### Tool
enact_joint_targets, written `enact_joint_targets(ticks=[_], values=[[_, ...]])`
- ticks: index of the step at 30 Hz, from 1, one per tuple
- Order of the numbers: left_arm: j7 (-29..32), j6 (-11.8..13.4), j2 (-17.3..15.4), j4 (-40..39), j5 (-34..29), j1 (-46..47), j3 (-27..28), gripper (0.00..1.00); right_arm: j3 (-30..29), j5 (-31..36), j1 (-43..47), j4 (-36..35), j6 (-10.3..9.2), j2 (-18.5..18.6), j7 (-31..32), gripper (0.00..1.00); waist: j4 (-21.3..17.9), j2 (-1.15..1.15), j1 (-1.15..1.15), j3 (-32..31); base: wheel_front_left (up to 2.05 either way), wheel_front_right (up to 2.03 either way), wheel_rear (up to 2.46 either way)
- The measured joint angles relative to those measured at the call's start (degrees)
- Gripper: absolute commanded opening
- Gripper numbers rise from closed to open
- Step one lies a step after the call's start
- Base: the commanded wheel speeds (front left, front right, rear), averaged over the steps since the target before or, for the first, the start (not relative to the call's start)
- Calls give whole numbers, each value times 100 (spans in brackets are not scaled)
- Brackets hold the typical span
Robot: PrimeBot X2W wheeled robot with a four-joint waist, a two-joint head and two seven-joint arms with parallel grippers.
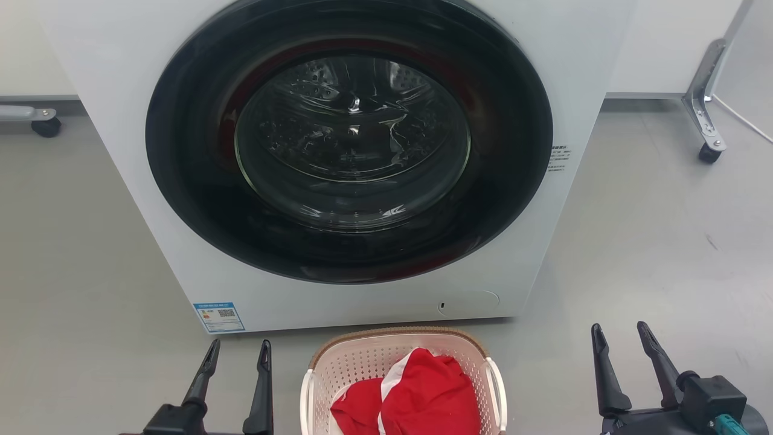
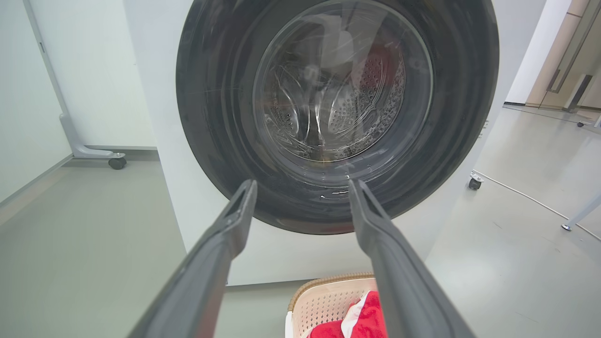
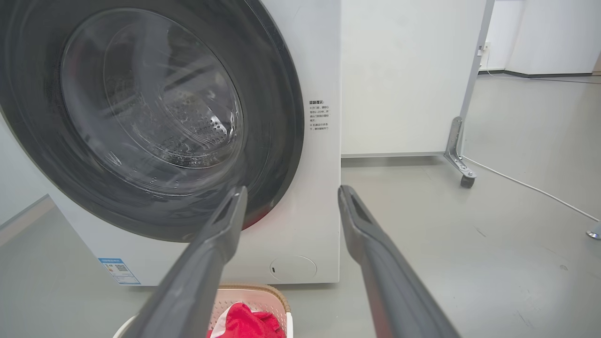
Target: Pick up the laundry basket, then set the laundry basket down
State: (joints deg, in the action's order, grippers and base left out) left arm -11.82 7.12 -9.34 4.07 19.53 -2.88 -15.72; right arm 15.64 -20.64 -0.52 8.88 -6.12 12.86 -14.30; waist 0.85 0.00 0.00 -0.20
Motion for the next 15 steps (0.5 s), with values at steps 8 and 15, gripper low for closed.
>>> enact_joint_targets(ticks=[8,15], values=[[65,-60,54,222,149,-100,48,0,-54,-135,128,205,47,-121,68,0,-1,0,0,-1,0,0,0],[201,-157,100,296,624,-87,213,0,-229,-623,114,252,138,-183,222,0,-8,0,0,3,0,0,0]])
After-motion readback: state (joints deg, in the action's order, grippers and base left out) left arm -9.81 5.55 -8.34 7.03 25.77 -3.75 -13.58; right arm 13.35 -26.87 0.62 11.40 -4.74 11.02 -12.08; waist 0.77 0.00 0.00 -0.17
